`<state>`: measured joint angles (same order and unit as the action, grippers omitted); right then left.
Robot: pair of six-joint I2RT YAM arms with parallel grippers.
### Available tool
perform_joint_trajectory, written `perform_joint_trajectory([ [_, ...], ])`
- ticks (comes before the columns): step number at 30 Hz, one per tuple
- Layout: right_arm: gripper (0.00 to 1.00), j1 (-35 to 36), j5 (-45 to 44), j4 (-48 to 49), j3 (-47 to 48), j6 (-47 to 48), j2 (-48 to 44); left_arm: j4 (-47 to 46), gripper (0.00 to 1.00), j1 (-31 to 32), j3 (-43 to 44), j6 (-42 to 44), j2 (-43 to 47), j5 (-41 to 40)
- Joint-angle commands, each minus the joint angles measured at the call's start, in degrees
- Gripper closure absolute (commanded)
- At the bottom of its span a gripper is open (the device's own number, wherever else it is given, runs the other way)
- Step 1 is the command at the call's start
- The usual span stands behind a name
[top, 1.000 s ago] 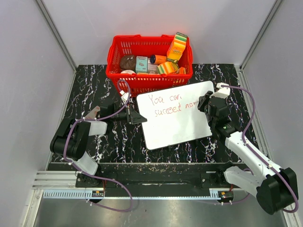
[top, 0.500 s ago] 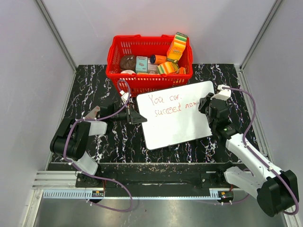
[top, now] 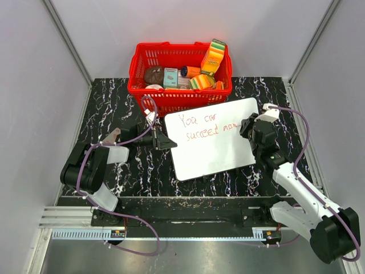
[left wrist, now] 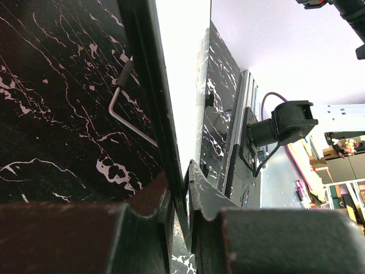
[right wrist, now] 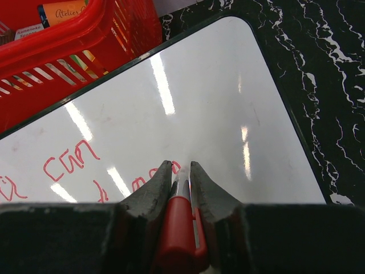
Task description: Write a sentence on the whiteboard
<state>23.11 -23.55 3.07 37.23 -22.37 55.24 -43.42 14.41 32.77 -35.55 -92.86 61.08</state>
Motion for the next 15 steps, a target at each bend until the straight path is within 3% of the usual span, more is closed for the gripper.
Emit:
perform_joint_trajectory([
  [1,1.0,-0.9,-2.6,-1.5,-0.3,0.0,-0.6,-3.1,1.0,0.8,0.4,4.8,-0.1,-0.3],
  [15,1.0,-1.2,-1.8,0.6,3.7,0.8,2.2,-3.2,1.0,0.8,0.4,4.7,-0.1,-0.3],
])
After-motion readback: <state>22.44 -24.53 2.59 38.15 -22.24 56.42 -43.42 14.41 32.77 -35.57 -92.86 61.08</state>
